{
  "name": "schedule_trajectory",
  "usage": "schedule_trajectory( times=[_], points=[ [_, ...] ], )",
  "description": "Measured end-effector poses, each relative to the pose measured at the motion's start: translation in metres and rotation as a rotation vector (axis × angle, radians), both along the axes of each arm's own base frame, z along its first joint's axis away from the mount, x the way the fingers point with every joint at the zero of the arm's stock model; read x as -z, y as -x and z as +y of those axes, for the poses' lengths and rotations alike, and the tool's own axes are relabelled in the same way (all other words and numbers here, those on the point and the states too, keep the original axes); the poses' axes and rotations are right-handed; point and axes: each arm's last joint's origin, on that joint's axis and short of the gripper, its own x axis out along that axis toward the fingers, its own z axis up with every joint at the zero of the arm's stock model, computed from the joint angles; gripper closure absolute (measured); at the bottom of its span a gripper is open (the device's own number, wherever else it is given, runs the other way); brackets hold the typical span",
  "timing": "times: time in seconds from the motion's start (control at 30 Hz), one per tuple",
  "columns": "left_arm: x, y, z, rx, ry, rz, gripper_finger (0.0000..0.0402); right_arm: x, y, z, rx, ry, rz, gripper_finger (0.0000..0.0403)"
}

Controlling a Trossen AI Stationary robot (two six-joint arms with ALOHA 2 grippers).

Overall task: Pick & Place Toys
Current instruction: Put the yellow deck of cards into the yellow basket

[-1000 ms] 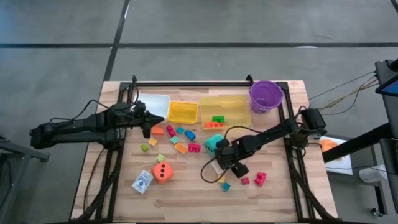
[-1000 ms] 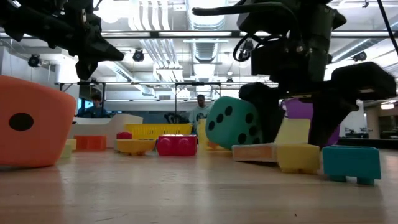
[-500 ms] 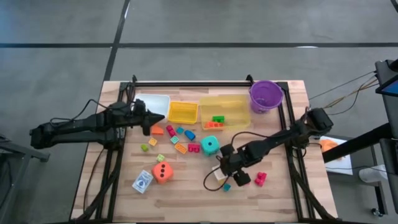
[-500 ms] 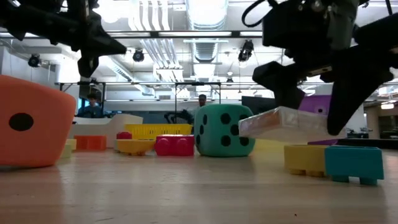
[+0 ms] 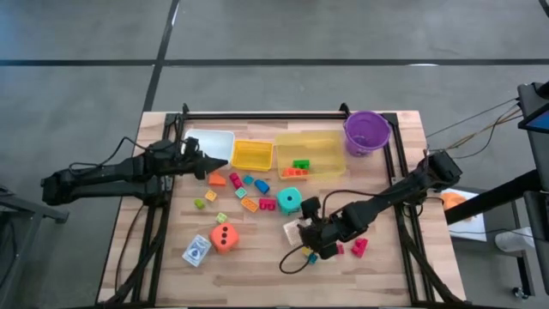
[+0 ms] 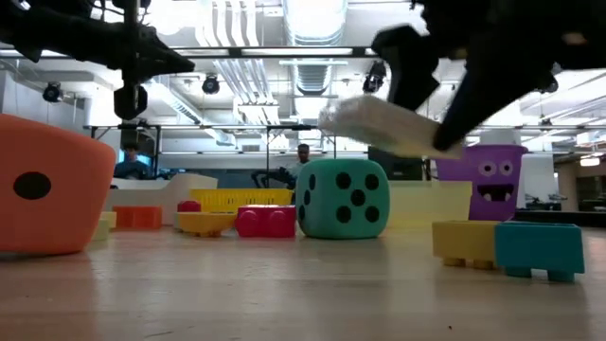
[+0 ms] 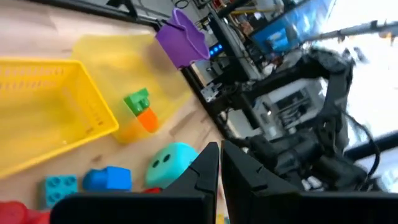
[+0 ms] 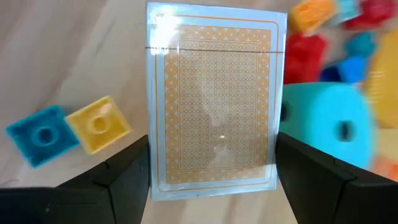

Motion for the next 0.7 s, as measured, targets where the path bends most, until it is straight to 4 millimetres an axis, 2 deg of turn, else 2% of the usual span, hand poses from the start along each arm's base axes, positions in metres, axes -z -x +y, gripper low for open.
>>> schedule_trajectory(
  times=[0.3,0.43,0.47,0.53,0.7],
  points=[
    [0.000,0.000,0.000,-0.010,0.085,-0.015,0.0382,-0.042,-0.012,-0.007,0.136,0.299,-0.168,0.0118],
    [0.003,-0.003,0.000,-0.024,0.152,-0.005,0.0382,-0.055,-0.020,-0.015,0.164,0.332,-0.202,0.0126],
    [0.004,-0.004,0.001,-0.030,0.179,0.001,0.0382,-0.056,-0.022,-0.018,0.178,0.343,-0.208,0.0137],
    [0.007,-0.008,0.001,-0.038,0.224,0.021,0.0382,-0.058,-0.024,-0.025,0.212,0.367,-0.220,0.0186],
    [0.014,-0.018,0.003,-0.017,0.261,0.050,0.0382,-0.057,-0.027,-0.037,0.292,0.403,-0.238,0.0219]
  ],
)
